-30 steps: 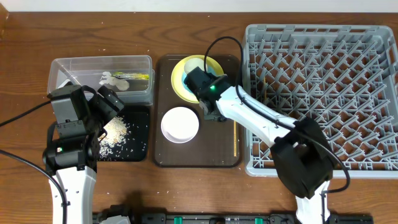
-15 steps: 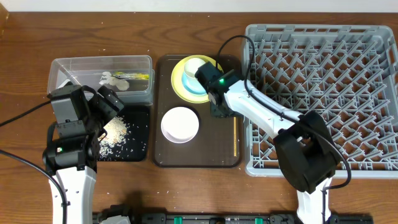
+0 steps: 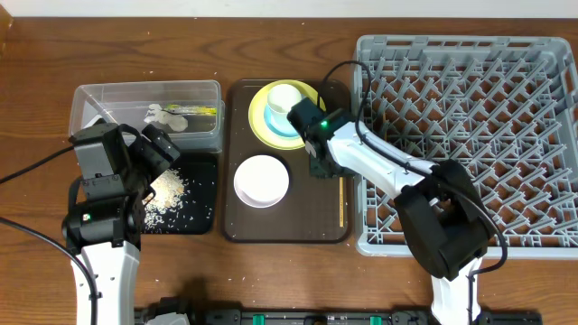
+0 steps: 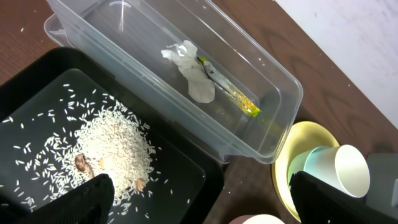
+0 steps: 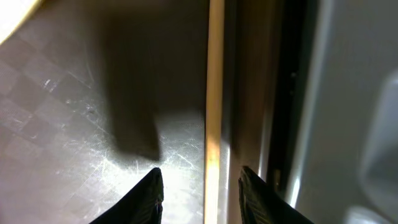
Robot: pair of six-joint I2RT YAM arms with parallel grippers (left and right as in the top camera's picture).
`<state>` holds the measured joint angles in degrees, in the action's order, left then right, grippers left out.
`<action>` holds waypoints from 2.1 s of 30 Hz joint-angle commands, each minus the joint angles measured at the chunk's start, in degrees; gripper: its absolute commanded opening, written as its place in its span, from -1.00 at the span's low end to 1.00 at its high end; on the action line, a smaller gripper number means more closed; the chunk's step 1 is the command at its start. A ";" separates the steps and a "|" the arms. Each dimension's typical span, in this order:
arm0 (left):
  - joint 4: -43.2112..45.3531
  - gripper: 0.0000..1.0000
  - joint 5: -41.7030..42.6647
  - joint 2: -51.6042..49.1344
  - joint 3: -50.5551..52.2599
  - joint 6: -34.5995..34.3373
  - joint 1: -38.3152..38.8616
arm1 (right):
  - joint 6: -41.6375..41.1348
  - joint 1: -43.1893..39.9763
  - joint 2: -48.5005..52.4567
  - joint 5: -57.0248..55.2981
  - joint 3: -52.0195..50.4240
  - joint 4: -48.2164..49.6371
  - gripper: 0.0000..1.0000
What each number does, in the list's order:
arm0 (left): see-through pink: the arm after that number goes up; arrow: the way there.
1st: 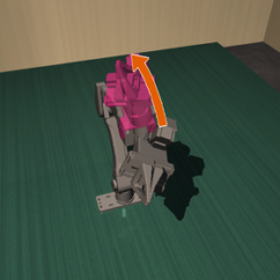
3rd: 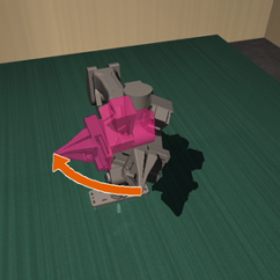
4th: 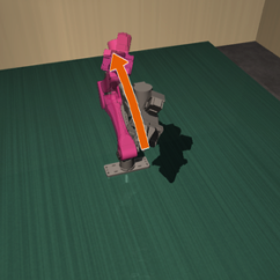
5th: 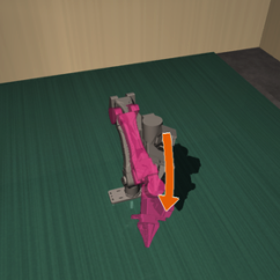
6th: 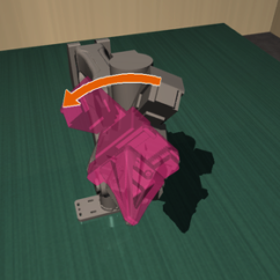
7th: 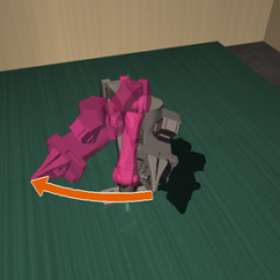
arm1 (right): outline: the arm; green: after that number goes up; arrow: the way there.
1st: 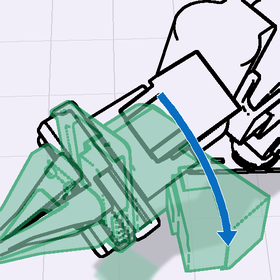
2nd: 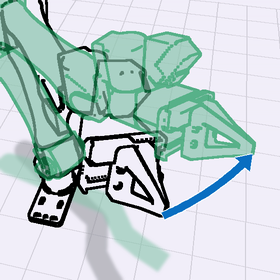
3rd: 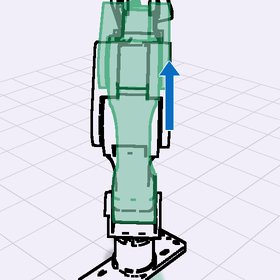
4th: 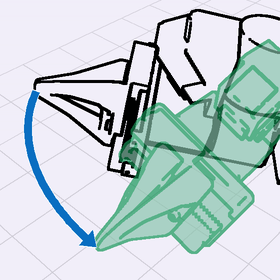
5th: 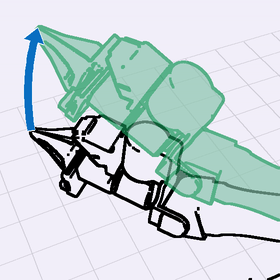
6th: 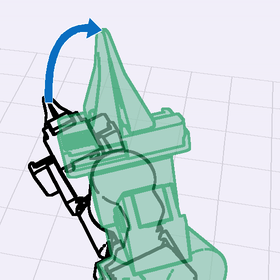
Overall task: Sort waste into correct bins and load items into the dishwasher rack
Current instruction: 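Lower the right gripper and close it on the second chopstick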
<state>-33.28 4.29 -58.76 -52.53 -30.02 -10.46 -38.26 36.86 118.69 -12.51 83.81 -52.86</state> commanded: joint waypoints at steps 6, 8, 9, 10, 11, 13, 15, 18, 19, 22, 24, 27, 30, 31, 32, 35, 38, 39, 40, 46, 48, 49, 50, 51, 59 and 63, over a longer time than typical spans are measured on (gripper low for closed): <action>-0.15 0.86 -0.28 -0.07 -1.22 0.13 -0.31 | -0.66 -0.48 0.48 5.07 -1.11 0.81 -0.11; -0.15 0.87 -0.28 -0.07 -1.22 0.13 -0.31 | -0.66 -0.48 0.48 7.56 -1.11 0.76 -0.11; -0.15 0.87 -0.28 -0.07 -1.22 0.13 -0.31 | -0.66 -0.48 0.48 8.55 -1.11 0.57 -0.10; -0.15 0.86 -0.28 -0.07 -1.22 0.13 -0.31 | -0.68 -0.48 0.48 8.59 -1.11 0.50 -0.09; -0.15 0.86 -0.28 -0.07 -1.22 0.13 -0.28 | -0.68 -0.48 0.48 8.48 -1.11 0.35 -0.08; -0.15 0.87 -0.28 -0.07 -1.22 0.13 -0.31 | -0.66 -0.48 0.48 8.04 -1.11 0.33 -0.08; -0.15 0.86 -0.28 -0.07 -1.22 0.13 -0.31 | -0.68 -0.48 0.48 8.04 -1.20 0.35 -0.07; -0.15 0.87 -0.28 -0.07 -1.22 0.13 -0.28 | -0.68 -0.48 0.48 7.56 -1.68 0.39 -0.07; -0.15 0.87 -0.28 -0.07 -1.22 0.13 -0.31 | -0.70 -0.48 0.48 6.84 -1.92 0.61 -0.07; -0.15 0.87 -0.28 -0.07 -1.22 0.13 -0.31 | -0.66 -0.48 0.48 5.62 -2.08 1.36 -0.08; -0.15 0.86 -0.28 -0.07 -1.22 0.13 -0.31 | -0.66 -0.48 0.48 5.35 -2.08 1.49 -0.08; -0.15 0.87 -0.28 -0.07 -1.22 0.13 -0.31 | -0.66 -0.48 0.48 5.31 -2.05 1.51 -0.10; -0.15 0.88 -0.28 -0.07 -1.22 0.13 -0.28 | 0.46 -0.48 0.46 5.29 -0.98 0.90 -0.14; -0.15 0.86 -0.28 -0.07 -1.22 0.13 -0.28 | 0.92 -0.48 0.44 5.27 -0.26 0.31 -0.15; -0.15 0.86 -0.28 -0.07 -1.22 0.13 -0.31 | 1.29 -0.48 0.44 5.25 0.57 -0.46 -0.15; -0.15 0.87 -0.28 -0.07 -1.22 0.13 -0.31 | 2.05 -0.48 0.35 5.18 2.75 -2.56 -0.13; -0.15 0.87 -0.28 -0.07 -1.22 0.13 -0.31 | 2.12 -0.48 0.35 4.07 3.85 -3.78 -0.14; -0.15 0.87 -0.28 -0.07 -1.22 0.13 -0.31 | 2.12 -0.48 0.35 3.82 3.85 -3.85 -0.13; -0.15 0.87 -0.28 -0.07 -1.22 0.13 -0.31 | 2.10 -0.48 0.35 3.69 3.85 -4.00 -0.13; -0.15 0.87 -0.28 -0.07 -1.22 0.13 -0.31 | 1.14 -1.42 0.48 3.32 2.45 -4.79 -0.09; -0.15 0.87 -0.28 -0.07 -1.22 0.13 -0.31 | 0.31 -1.95 0.48 3.39 1.57 -4.55 -0.09; -0.15 0.87 -0.28 -0.07 -1.22 0.13 -0.31 | 0.09 -2.14 0.48 3.69 1.09 -4.28 -0.09; -0.15 0.87 -0.28 -0.07 -1.22 0.13 -0.28 | -0.09 -2.43 0.48 4.07 0.61 -4.02 -0.09; -0.15 0.87 -0.28 -0.07 -1.22 0.13 -0.31 | -0.09 -2.67 0.50 4.57 0.13 -3.58 -0.08; -0.15 0.87 -0.28 -0.07 -1.22 0.13 -0.28 | -0.07 -3.04 0.50 9.42 -3.93 1.66 -0.12; -0.15 0.87 -0.28 -0.07 -1.22 0.13 -0.31 | -0.07 -3.04 0.50 12.17 -4.55 2.56 -0.14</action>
<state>-33.28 4.29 -58.76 -52.53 -30.02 -10.46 -37.54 34.39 116.71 -6.15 81.65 -51.46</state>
